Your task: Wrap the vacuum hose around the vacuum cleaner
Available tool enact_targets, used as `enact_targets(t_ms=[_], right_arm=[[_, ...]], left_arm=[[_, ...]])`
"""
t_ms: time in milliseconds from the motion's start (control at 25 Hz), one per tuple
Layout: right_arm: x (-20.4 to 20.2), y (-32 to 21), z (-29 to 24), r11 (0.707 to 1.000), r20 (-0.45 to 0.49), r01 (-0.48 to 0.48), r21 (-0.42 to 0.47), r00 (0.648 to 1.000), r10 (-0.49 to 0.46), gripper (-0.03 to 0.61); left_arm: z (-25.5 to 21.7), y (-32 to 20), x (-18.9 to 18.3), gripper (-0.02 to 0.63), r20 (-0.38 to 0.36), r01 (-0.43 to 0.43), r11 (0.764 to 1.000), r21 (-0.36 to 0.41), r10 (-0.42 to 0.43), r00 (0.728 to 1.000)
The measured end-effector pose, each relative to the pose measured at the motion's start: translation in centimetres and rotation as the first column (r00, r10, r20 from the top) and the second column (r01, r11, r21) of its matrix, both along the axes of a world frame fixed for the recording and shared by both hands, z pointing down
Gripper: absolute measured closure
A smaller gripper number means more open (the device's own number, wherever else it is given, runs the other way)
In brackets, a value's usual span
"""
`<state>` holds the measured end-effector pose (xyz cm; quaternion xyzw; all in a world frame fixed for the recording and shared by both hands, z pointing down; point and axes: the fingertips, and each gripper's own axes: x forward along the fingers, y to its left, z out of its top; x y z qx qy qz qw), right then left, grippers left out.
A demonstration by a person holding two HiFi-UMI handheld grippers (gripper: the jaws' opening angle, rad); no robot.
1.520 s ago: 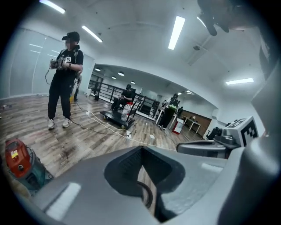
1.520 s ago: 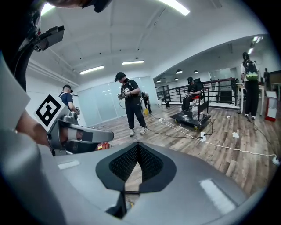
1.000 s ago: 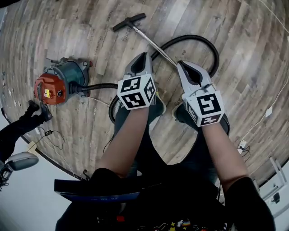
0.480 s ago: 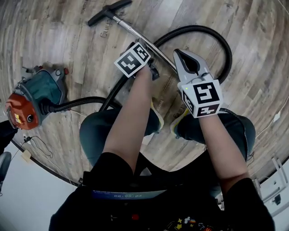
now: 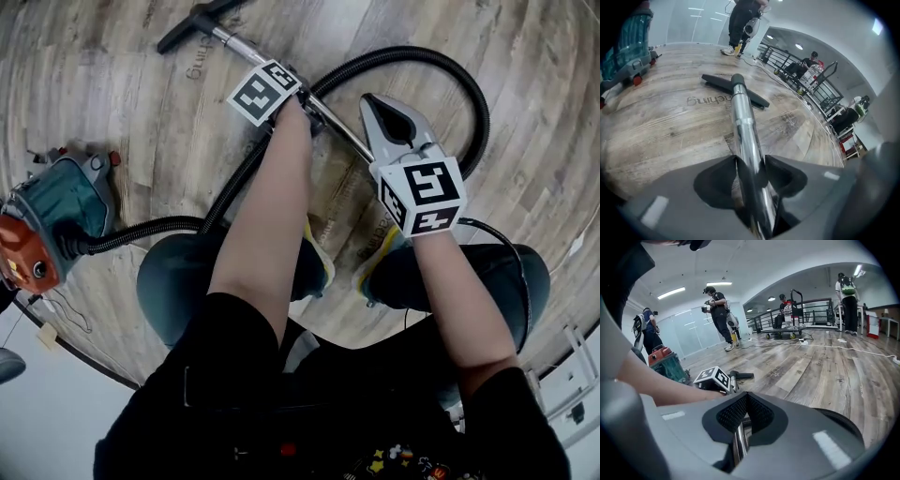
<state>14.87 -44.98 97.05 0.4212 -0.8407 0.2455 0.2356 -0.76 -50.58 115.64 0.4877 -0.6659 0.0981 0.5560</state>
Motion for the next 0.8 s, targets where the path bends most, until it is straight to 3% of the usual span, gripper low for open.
enact_targets(t_ms=[320, 520, 800], right_arm=[[0.2, 0.4, -0.1, 0.999, -0.024, 0.042, 0.001, 0.999, -0.042, 0.552], [0.8, 0.8, -0.2, 0.999, -0.014, 0.032, -0.004, 0.999, -0.032, 0.552], [2.0, 0.9, -4.6, 1.0, 0.013, -0.004, -0.007, 1.0, 0.004, 0.552]], left_arm=[[2.9, -0.9, 0.3, 0.464, -0.055, 0.011, 0.998, -0.069, -0.014, 0.998], [2.3, -1.1, 0.6, 0.493, -0.103, 0.036, 0.999, -0.022, -0.038, 0.994], [-4.1, 0.3, 0.8, 0.495, -0.084, -0.041, 0.998, 0.041, 0.044, 0.995]])
